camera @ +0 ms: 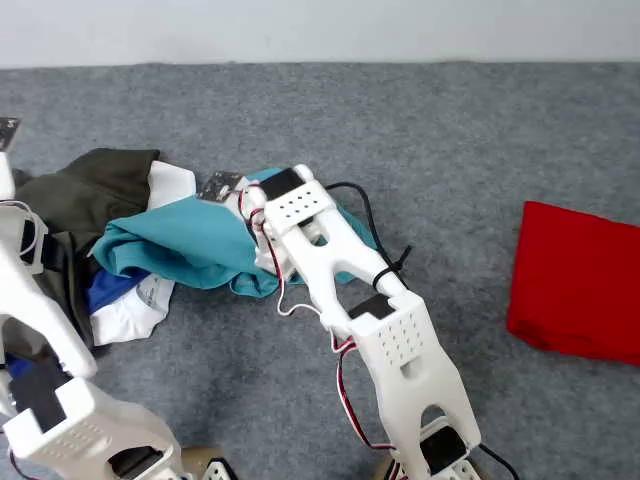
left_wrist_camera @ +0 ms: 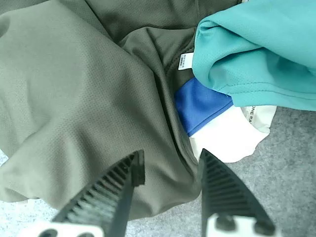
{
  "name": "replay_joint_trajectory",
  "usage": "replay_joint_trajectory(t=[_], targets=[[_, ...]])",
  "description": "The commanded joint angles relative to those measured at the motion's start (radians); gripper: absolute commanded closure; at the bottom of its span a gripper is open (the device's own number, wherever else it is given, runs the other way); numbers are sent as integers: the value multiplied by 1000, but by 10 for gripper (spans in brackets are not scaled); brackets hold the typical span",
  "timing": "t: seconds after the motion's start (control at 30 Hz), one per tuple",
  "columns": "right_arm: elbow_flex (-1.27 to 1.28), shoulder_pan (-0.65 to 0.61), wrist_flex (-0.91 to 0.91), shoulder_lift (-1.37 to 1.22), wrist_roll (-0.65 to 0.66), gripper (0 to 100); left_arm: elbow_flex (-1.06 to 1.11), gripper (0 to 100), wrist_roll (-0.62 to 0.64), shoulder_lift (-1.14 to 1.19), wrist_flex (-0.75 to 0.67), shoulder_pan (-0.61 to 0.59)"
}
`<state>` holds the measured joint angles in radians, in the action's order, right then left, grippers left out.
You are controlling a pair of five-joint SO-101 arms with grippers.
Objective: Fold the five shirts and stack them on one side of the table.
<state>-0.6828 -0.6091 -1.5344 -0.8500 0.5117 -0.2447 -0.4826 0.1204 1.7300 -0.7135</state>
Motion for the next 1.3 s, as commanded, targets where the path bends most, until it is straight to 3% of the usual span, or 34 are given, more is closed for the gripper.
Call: replay_joint_trajectory(t=[0.0,0.13,0.27,0.5,0.77,1.27], targets=[[-109,35,-105,-5,48,976,-2,823,8,-51,-9,-2],[-207,74,-259,-5,48,988,-1,823,9,-49,-9,-2],[-215,134,-265,65,49,991,-1,823,9,-49,-9,-2],[55,217,-265,357,118,991,-1,823,9,-58,-6,0],[227,418,-265,671,204,991,-5,823,9,-68,25,58],[333,429,-265,1359,336,991,-2,823,8,-390,23,230]])
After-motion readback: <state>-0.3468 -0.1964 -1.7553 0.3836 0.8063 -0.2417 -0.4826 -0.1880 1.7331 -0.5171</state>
